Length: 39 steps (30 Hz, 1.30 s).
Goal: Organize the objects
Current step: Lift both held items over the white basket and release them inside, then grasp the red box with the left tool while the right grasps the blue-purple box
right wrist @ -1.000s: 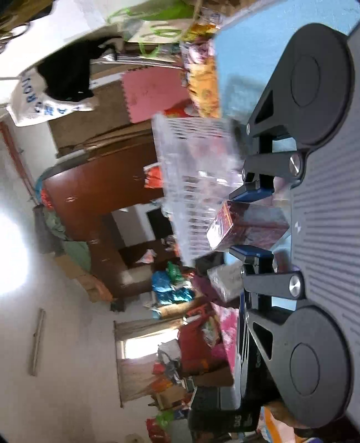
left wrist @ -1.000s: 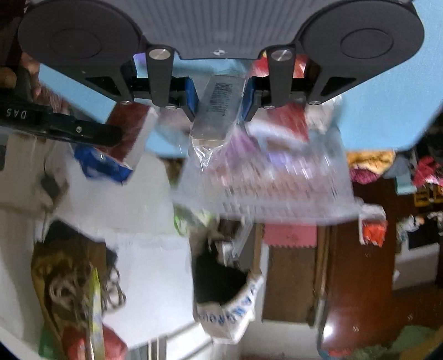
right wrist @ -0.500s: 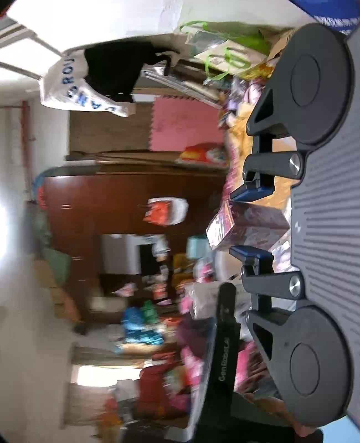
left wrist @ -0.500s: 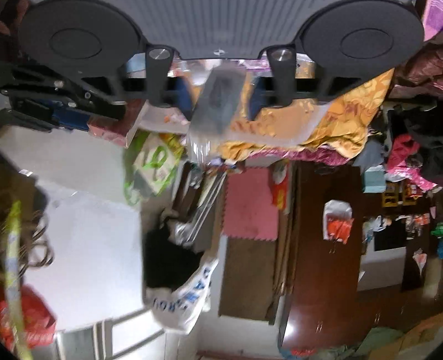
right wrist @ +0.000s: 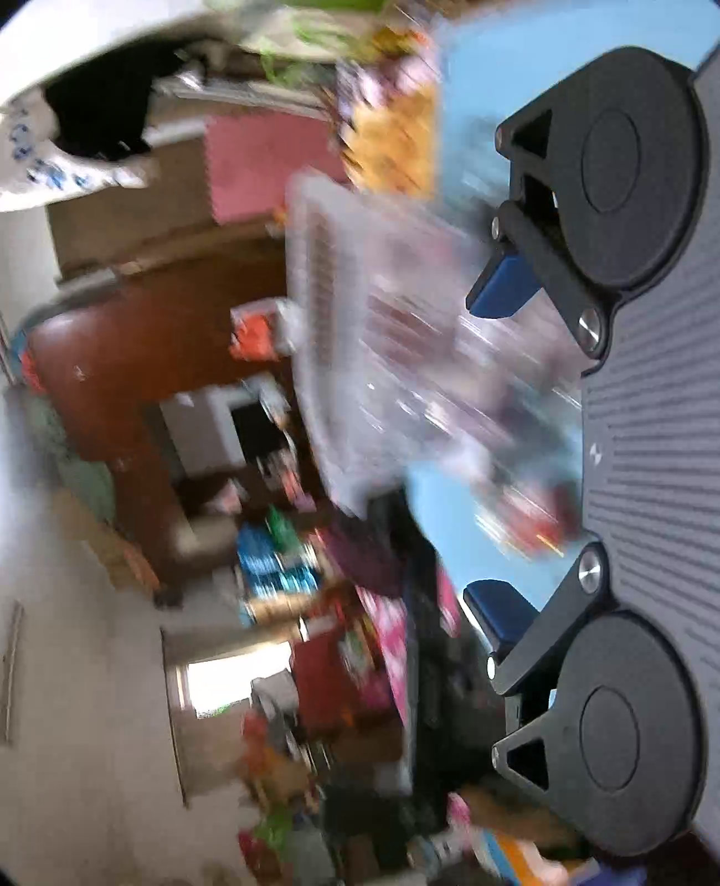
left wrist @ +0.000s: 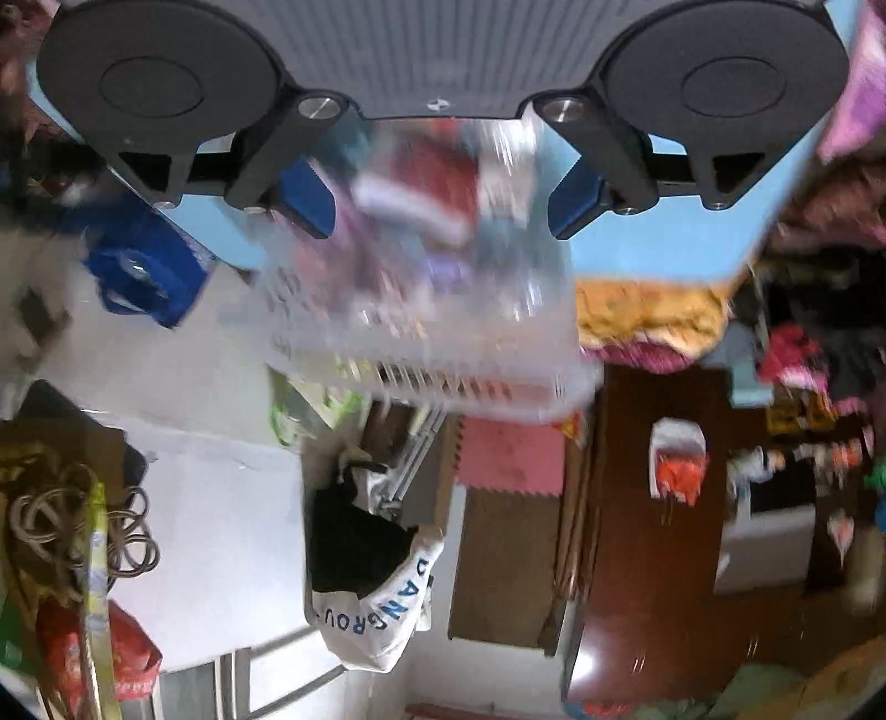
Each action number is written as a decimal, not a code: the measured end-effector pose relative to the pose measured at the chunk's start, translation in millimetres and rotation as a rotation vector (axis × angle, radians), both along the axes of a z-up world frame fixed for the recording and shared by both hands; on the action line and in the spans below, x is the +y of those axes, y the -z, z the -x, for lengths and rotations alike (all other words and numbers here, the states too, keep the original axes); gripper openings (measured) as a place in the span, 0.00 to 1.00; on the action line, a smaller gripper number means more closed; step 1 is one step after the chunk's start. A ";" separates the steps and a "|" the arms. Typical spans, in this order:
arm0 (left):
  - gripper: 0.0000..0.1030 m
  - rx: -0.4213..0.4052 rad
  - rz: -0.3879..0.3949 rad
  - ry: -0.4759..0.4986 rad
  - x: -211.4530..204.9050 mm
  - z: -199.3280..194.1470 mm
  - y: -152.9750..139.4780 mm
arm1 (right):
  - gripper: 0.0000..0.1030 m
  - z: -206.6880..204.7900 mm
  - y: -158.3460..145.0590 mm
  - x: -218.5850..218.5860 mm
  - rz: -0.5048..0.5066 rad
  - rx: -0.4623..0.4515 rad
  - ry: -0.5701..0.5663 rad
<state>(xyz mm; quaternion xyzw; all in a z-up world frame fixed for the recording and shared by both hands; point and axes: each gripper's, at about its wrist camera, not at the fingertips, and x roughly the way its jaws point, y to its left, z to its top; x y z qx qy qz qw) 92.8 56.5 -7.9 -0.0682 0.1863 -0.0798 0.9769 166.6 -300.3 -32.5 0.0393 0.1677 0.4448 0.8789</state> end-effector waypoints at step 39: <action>0.63 -0.028 -0.094 -0.007 -32.4 15.7 42.6 | 0.59 20.8 50.2 -13.8 0.016 0.015 0.055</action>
